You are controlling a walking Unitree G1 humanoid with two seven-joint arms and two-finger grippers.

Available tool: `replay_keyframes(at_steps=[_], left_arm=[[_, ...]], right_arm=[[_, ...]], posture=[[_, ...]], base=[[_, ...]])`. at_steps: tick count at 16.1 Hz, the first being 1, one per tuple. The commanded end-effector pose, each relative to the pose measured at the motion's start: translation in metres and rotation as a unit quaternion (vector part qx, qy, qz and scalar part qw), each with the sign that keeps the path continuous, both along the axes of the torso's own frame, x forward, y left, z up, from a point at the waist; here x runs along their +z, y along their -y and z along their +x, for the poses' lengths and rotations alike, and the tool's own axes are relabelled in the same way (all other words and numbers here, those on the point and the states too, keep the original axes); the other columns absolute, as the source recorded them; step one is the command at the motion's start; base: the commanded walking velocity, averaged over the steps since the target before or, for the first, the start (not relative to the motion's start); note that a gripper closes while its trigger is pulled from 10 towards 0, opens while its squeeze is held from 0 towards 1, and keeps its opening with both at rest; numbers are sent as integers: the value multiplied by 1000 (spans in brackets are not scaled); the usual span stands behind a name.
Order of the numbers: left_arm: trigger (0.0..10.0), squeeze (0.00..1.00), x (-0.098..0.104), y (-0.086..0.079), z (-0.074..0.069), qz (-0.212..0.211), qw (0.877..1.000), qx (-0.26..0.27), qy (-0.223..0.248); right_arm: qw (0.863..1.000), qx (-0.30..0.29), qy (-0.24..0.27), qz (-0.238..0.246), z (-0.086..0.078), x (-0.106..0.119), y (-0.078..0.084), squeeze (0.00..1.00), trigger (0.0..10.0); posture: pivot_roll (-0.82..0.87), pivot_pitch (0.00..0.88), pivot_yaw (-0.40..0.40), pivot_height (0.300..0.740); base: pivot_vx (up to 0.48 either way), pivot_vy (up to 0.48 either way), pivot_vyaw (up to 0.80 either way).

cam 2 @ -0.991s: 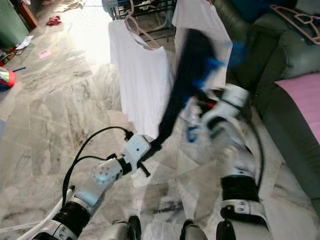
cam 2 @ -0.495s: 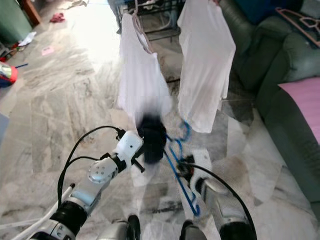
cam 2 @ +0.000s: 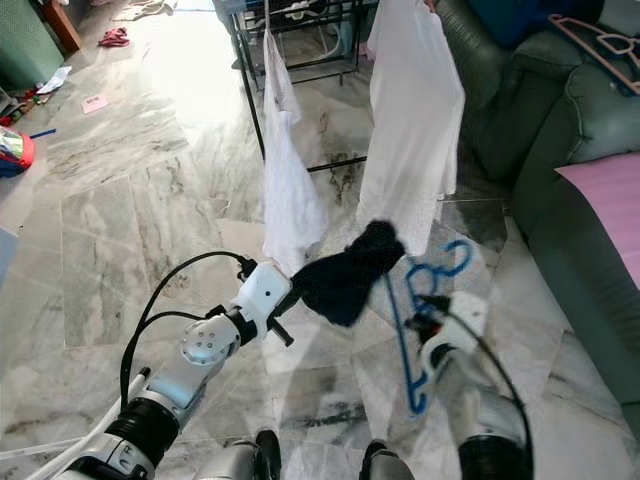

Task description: Hang hanger

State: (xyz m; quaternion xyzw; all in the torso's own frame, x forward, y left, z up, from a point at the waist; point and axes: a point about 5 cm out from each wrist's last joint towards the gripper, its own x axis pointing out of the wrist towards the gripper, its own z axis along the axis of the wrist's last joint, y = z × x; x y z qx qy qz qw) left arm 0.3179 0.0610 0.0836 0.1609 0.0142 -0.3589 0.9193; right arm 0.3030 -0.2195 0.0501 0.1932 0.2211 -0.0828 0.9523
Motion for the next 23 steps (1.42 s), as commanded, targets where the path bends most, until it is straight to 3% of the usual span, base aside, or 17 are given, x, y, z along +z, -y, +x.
replay_keyframes(at_steps=[1, 4, 5, 7, 9, 12, 13, 14, 15, 16, 17, 18, 19, 20, 21, 23], left_arm=[[10000, 0, -3, -10, 0, 16, 1000, 5, 7], [10000, 0, -7, -8, -4, 28, 999, -6, 13], [10000, 0, -8, -6, -5, 27, 999, -10, 15], [10000, 0, -7, -3, -5, 27, 999, -13, 23], [10000, 0, -3, -2, -5, 31, 998, -10, 49], [10000, 0, -2, -4, -3, 35, 998, 0, 62], [10000, 0, 2, -5, -1, 33, 997, 6, 76], [10000, 0, 3, -5, -1, 28, 996, 4, 81], [10000, 0, 4, -4, -1, 26, 996, 2, 82], [10000, 0, 8, -4, -2, 20, 994, -6, 103], [10000, 0, 8, -3, -3, 21, 994, -6, 107], [10000, 0, 8, -3, -2, 21, 994, -3, 107], [10000, 0, 7, -3, -2, 27, 994, 0, 106], [10000, 0, 6, -3, -1, 29, 994, -1, 105], [10000, 0, 6, -3, -2, 30, 994, -2, 105], [10000, 0, 3, -4, -1, 35, 994, 0, 101]], right_arm=[[997, -73, 40, 1, 6, 23, 25, 0, 10000], [981, -66, 175, 41, 27, 75, 24, 0, 10000], [971, -30, 225, 69, 31, 94, 14, 0, 10000], [966, 48, 236, 97, 30, 99, -7, 0, 10000], [942, 183, 248, 131, 18, 105, -43, 0, 10000], [926, 239, 244, 162, 9, 104, -55, 0, 10000], [945, 130, 241, 177, 21, 99, -35, 0, 10000], [945, 98, 242, 195, 23, 98, -28, 0, 10000], [943, 95, 245, 203, 23, 99, -27, 0, 10000], [938, 141, 237, 208, 18, 99, -36, 0, 10000], [939, 185, 213, 194, 14, 94, -47, 0, 10000], [944, 189, 198, 183, 14, 90, -50, 0, 10000], [966, 107, 141, 191, 23, 73, -39, 0, 10000], [977, 177, 70, 99, 14, 51, -51, 0, 10000], [977, 204, 49, 31, 9, 42, -54, 0, 10000], [997, 77, 22, 10, 15, 35, -25, 0, 10000]], posture=[[25, 233, 105, 740], [27, 233, 100, 740], [29, 232, 95, 740], [28, 234, 91, 740], [26, 236, 90, 740], [24, 236, 91, 740], [23, 236, 92, 740], [24, 236, 93, 740], [24, 236, 93, 740], [24, 236, 96, 740], [25, 238, 97, 740], [26, 238, 97, 740], [20, 239, 98, 740], [22, 240, 98, 740], [24, 240, 96, 740], [19, 240, 97, 740]], base=[[0, 0, 0], [0, 0, 0], [0, 0, 0], [0, 0, 0], [0, 0, 0], [0, 0, 0], [0, 0, 0], [0, 0, 0], [0, 0, 0], [0, 0, 0], [0, 0, 0], [0, 0, 0], [0, 0, 0], [0, 0, 0], [0, 0, 0], [0, 0, 0]])
